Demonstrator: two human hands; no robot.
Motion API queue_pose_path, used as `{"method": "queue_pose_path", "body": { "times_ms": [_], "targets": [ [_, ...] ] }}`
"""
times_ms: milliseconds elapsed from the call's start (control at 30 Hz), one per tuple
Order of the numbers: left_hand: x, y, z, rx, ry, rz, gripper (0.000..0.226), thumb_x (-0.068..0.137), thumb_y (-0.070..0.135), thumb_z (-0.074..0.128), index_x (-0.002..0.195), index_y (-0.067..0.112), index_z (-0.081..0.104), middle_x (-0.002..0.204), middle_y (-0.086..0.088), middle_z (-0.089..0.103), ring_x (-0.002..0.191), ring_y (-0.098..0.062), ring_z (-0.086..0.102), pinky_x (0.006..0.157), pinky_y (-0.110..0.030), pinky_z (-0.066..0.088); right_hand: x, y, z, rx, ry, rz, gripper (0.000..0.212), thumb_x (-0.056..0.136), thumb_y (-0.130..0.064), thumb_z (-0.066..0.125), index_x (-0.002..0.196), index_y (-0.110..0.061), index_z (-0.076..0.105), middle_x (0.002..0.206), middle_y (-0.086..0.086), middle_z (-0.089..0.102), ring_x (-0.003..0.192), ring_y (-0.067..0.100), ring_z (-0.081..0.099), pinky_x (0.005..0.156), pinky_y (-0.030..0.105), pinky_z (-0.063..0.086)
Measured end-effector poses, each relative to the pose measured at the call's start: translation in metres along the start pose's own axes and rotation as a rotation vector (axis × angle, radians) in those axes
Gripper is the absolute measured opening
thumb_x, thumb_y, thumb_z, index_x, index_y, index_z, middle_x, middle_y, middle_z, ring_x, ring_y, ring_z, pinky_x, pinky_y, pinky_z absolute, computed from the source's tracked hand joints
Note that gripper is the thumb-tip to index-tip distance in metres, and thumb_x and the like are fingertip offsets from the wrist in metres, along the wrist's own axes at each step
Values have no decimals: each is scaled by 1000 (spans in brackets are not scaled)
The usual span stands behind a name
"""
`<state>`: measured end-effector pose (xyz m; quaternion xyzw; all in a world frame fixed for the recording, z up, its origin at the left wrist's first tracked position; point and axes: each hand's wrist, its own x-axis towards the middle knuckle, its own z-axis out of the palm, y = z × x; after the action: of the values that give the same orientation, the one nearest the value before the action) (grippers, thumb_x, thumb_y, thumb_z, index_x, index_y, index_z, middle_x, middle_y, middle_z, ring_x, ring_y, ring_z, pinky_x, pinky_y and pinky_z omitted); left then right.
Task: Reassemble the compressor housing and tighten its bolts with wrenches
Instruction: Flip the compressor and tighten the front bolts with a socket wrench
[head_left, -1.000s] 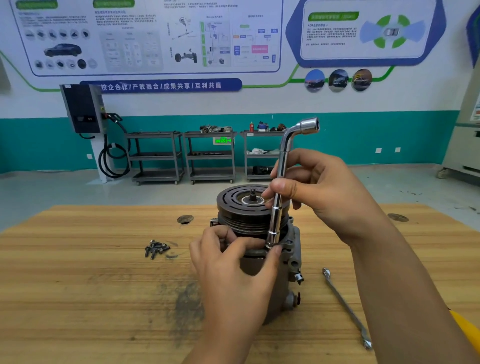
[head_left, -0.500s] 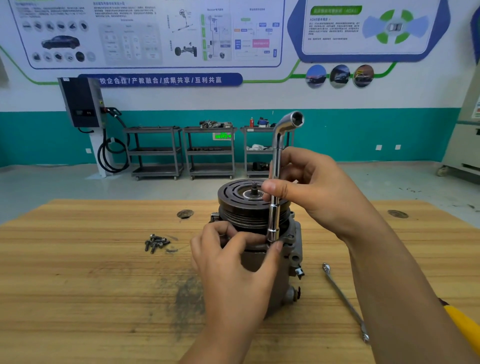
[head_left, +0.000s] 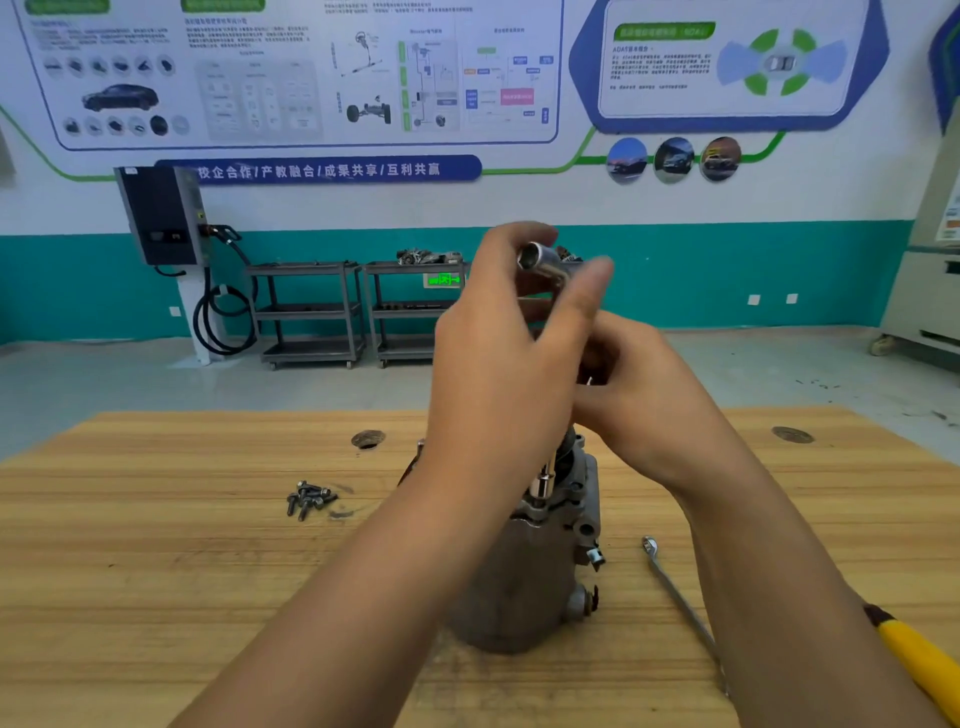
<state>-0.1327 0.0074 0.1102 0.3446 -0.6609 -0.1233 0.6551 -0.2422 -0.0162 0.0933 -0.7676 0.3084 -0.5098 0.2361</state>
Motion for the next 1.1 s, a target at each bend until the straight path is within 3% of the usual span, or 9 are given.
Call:
{"method": "queue_pose_path", "body": {
  "times_ms": [100,233,400,567,667,833,1000,1100],
  "targets": [
    [3,4,2,-211,54,-113,8,94,29,53,95,21,52,84,2,73,81,-9,70,77,-38,57,0,1,0,-39,20,6,22,65,-28,68,86,-22,64,66,9,54,61,19,48,57,40,42],
    [7,0,-2,-413,65,-277,23,98,29,45,95,10,57,72,1,73,62,-12,68,60,-33,59,-1,0,-3,0,-60,33,13,72,-30,65,84,-24,68,79,4,67,77,18,63,73,41,52],
    [14,-1,-6,-430,-26,-403,32,100,36,39,82,20,60,56,6,65,47,-8,58,43,-20,45,-2,4,-9,180,-206,55,18,78,-12,60,91,-23,65,86,-6,73,87,8,69,74,17,51],
    [12,-3,-3,-487,-57,-375,27,95,39,49,87,15,57,59,2,67,53,-12,65,54,-28,57,0,9,-9,174,-102,73,20,68,-18,73,86,-25,67,80,-6,72,81,11,68,72,23,53],
    [6,-9,-2,-460,-47,-288,29,78,40,64,86,12,60,68,3,70,64,-12,68,60,-29,58,1,10,-7,107,-61,80,23,67,-22,78,87,-19,66,75,-7,68,75,12,64,71,30,53],
    [1,-14,-2,-496,-57,-214,34,60,37,69,85,16,60,69,4,70,68,-9,67,62,-23,56,0,7,-4,71,-50,68,32,63,-33,75,85,-13,63,65,-9,58,65,8,56,62,23,50],
    [0,-16,2,-378,-38,-174,7,79,18,72,79,21,66,67,12,67,67,-1,63,62,-17,52,1,9,-2,9,-17,50,25,73,-19,76,88,-5,62,63,0,51,59,8,48,54,22,43],
    [1,-19,0,-339,-79,-209,9,88,27,62,85,25,70,77,8,71,80,-9,68,75,-31,56,1,9,-5,42,-118,67,17,74,-25,73,87,-14,69,75,6,66,72,16,62,65,29,50]
  ]
}}
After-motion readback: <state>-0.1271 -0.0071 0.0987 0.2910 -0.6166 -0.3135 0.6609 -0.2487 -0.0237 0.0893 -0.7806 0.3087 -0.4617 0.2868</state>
